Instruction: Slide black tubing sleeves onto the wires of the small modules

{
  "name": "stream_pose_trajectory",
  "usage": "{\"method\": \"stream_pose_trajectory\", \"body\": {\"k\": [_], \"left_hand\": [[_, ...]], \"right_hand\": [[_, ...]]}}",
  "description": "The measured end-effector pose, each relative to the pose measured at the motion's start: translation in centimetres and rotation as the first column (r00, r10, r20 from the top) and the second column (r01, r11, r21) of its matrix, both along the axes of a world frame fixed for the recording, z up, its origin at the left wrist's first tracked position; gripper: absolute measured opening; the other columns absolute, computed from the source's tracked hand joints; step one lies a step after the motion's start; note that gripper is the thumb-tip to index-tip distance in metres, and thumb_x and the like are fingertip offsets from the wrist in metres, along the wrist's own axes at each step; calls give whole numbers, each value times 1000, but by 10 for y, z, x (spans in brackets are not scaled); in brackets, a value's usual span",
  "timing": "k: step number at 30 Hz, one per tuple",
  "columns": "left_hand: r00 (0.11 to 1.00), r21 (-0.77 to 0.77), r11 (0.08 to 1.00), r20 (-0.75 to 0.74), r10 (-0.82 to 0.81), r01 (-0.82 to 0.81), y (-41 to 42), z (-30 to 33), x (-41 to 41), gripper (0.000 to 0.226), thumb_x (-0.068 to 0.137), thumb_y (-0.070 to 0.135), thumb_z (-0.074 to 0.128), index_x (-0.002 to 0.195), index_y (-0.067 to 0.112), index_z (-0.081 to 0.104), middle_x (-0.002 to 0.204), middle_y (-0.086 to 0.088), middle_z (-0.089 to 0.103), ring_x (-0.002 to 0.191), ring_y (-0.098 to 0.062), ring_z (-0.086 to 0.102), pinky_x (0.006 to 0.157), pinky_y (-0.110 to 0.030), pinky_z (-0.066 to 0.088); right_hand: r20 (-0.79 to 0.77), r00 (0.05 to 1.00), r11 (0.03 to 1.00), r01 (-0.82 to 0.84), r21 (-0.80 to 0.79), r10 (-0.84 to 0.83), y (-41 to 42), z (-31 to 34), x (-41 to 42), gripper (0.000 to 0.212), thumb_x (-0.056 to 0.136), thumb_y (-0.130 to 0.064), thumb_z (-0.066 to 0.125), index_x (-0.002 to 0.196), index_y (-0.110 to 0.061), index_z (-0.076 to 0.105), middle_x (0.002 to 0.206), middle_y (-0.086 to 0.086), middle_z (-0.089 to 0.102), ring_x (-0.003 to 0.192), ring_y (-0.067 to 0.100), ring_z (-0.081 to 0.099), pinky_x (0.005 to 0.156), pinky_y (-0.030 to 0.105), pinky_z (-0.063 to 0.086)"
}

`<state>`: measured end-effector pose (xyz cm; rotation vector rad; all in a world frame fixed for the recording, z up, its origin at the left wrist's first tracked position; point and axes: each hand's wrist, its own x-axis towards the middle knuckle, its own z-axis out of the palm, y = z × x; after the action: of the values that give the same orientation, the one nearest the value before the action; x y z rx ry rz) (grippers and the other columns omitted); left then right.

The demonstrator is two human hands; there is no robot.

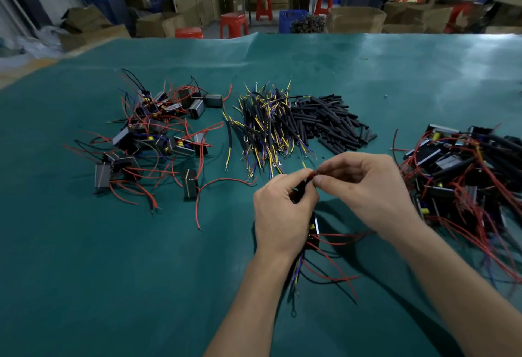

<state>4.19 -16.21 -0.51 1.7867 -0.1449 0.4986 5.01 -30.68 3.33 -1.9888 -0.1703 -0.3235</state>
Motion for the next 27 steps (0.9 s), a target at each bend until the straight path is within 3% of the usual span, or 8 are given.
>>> {"method": "stream_pose_trajectory", "body": {"k": [3, 9, 11, 14, 17, 23, 27], "left_hand": [[1000, 0, 1000, -4, 19, -19, 0, -1, 1, 20, 84, 19, 70, 100, 23, 80, 88, 6, 76, 82, -9, 70, 80, -37, 57], [999, 10, 999, 16, 32, -32, -2, 1, 0, 21, 82, 22, 68, 99, 21, 81, 90, 8, 76, 85, -5, 70, 83, -33, 56], [1000, 4, 1000, 6, 30, -30, -2, 0, 1, 21, 82, 21, 68, 99, 23, 81, 90, 9, 76, 84, -4, 70, 83, -33, 56], [1000, -19, 1000, -28, 13, -14, -2, -1, 2, 22, 82, 22, 69, 100, 24, 79, 91, 10, 76, 85, -7, 71, 83, -36, 57], [999, -11, 1000, -34, 0, 0, -2, 0, 2, 30, 81, 25, 67, 107, 37, 72, 89, 14, 74, 82, -7, 69, 82, -35, 57], [999, 2, 1000, -38, -3, 3, -2, -1, 2, 36, 80, 26, 65, 111, 45, 65, 83, 10, 74, 77, -6, 68, 78, -33, 57], [999, 28, 1000, -46, -6, 7, -2, 1, 1, 33, 80, 28, 62, 102, 52, 63, 79, 6, 72, 75, -11, 67, 75, -35, 55]], "right_hand": [[-66, 998, 1000, -16, 24, 18, -5, -2, 3, 9, 79, -18, 86, 82, -23, 79, 76, -3, 77, 73, 14, 74, 76, 37, 60], [-142, 989, 998, -45, 41, 50, -9, -3, 6, 12, 82, -15, 84, 81, -26, 79, 72, 1, 76, 70, 15, 73, 69, 35, 58], [-93, 996, 996, -6, -83, -2, -10, -4, 7, 10, 82, -17, 84, 77, -24, 78, 70, -6, 75, 68, 12, 72, 70, 33, 59], [89, 995, 941, 67, -333, -40, -7, -1, 3, 14, 83, -19, 82, 76, -29, 74, 65, -17, 70, 64, 2, 66, 64, 14, 51], [214, 977, 871, 94, -481, 12, -4, 3, -3, 8, 84, -16, 78, 84, -24, 75, 69, -15, 69, 65, 2, 63, 70, 29, 56], [256, 963, 845, 66, -531, 86, -7, 6, -3, 10, 84, -11, 75, 88, -19, 74, 77, -12, 70, 69, 6, 62, 70, 34, 56], [304, 942, 849, 41, -526, 143, -10, 9, -3, 8, 85, -10, 78, 88, -18, 75, 78, -10, 70, 68, 6, 60, 68, 36, 55]]}}
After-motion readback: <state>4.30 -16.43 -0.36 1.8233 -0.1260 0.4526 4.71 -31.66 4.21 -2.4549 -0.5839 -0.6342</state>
